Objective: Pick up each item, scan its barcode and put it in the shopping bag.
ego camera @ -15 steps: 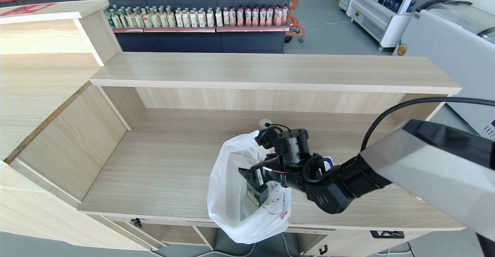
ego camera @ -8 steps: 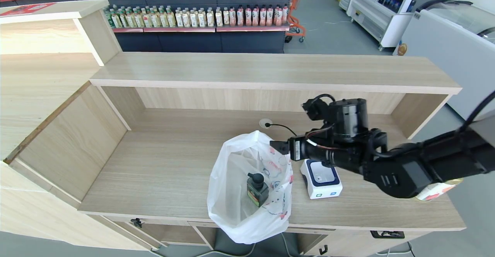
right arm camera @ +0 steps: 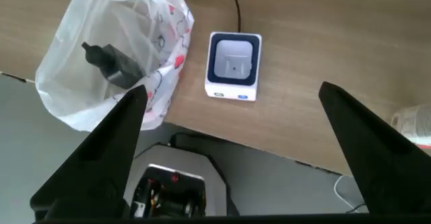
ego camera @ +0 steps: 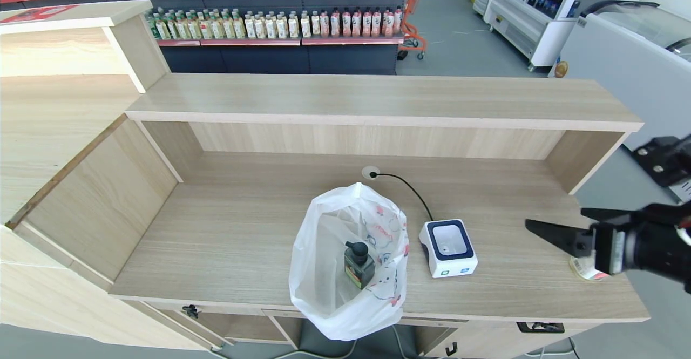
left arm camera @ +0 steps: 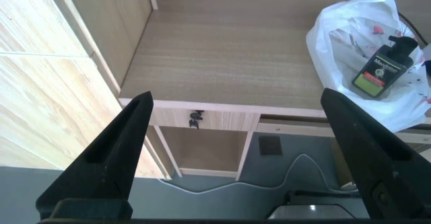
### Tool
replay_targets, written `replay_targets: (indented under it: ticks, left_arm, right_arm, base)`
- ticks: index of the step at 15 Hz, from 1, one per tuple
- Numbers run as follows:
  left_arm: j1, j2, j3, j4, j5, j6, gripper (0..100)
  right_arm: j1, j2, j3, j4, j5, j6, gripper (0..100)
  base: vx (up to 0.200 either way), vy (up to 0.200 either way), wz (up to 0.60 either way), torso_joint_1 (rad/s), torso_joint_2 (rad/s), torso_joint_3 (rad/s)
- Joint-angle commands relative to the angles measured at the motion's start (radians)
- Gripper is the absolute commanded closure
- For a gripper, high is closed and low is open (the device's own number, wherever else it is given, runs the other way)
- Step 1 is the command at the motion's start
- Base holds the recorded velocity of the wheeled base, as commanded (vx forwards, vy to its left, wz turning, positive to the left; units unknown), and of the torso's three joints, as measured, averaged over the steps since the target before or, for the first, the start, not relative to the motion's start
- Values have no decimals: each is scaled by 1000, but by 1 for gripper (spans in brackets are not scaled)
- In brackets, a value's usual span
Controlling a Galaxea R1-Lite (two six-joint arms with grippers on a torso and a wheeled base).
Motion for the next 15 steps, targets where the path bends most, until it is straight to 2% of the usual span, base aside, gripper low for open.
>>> replay_targets:
  ticks: [1, 3, 6, 15]
  left_arm:
    - [0, 0, 0, 0, 0, -1, 0]
    - [0, 0, 0, 0, 0, 1, 0]
    - [0, 0, 0, 0, 0, 1, 0]
    - [0, 0, 0, 0, 0, 1, 0]
  right_arm:
    - [-49, -301, 85, 157, 3, -12, 0]
    - [-50, -334, 85, 204, -8, -15, 0]
    - [-112, -334, 85, 246, -49, -22, 0]
    - [-119, -339, 132, 247, -57, -23, 0]
  base:
    - [0, -200, 0, -2, 2, 7]
    - [0, -200, 0, 0, -5, 5]
    - [0, -200, 0, 4, -2, 5]
    - [0, -200, 0, 4, 1, 4]
